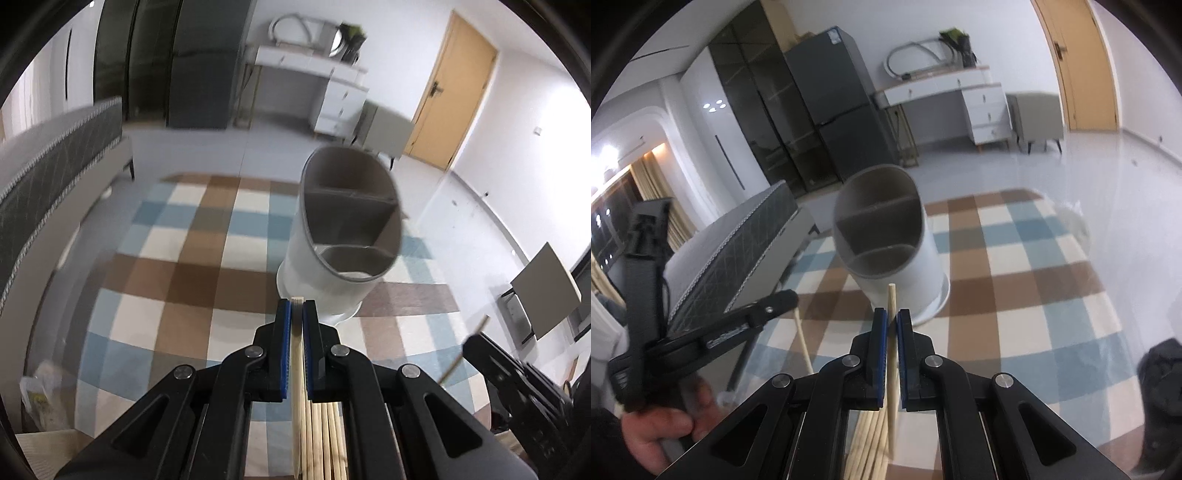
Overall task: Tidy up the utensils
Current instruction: 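Carry both chopsticks over the utensil holder and open both grippers to drop them in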
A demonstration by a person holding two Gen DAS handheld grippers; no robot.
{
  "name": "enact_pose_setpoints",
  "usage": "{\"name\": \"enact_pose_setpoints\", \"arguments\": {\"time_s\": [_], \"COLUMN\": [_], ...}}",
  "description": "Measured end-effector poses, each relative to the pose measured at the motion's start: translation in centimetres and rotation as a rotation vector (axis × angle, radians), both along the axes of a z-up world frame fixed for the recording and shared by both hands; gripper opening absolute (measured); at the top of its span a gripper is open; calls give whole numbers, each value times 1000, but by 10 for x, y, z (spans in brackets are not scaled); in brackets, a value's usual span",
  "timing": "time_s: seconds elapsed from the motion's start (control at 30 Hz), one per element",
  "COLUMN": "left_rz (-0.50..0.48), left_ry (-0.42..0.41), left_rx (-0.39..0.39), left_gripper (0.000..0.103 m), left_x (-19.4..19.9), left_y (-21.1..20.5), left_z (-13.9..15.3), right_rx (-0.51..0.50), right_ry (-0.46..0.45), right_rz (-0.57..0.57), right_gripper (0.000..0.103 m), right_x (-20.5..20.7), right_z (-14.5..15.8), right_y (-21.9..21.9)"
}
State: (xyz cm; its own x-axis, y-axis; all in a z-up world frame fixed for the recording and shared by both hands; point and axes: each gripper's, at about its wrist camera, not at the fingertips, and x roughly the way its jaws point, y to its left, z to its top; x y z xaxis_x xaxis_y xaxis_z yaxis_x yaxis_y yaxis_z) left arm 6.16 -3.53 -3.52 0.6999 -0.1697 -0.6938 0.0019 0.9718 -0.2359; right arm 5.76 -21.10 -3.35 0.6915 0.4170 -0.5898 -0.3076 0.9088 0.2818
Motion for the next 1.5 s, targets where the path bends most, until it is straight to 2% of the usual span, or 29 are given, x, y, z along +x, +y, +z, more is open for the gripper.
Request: {"name": "enact_pose_setpoints", "arguments": {"time_s": [0.07, 0.27, 0.83, 1.0, 1.27, 1.5], "left_rz": [-12, -23, -87, -107, -144, -165], "left_ry": [-5, -13, -45, -55, -59, -66], "left_rx": [-2, 18, 57, 57, 48, 38], "left_gripper": [2, 2, 2, 2, 2, 2], "left_x": [5, -9, -10, -2, 16, 39], "left_y": [11, 12, 3, 0, -3, -1], "left_z": [-8, 2, 42, 60, 94, 122], "right_rx": [-19, -44, 23, 47, 64, 44], "right_ry": [-18, -62, -97, -111, -170, -227], "right_rz": [7, 9, -16, -25, -25, -1], "right_gripper": [5, 5, 5, 5, 5, 5], "right_x": [-5, -21, -30, -20, 9, 40], "right_z": [2, 10, 31, 45, 86, 120], "right_y": [4, 8, -5, -10, -20, -15]}}
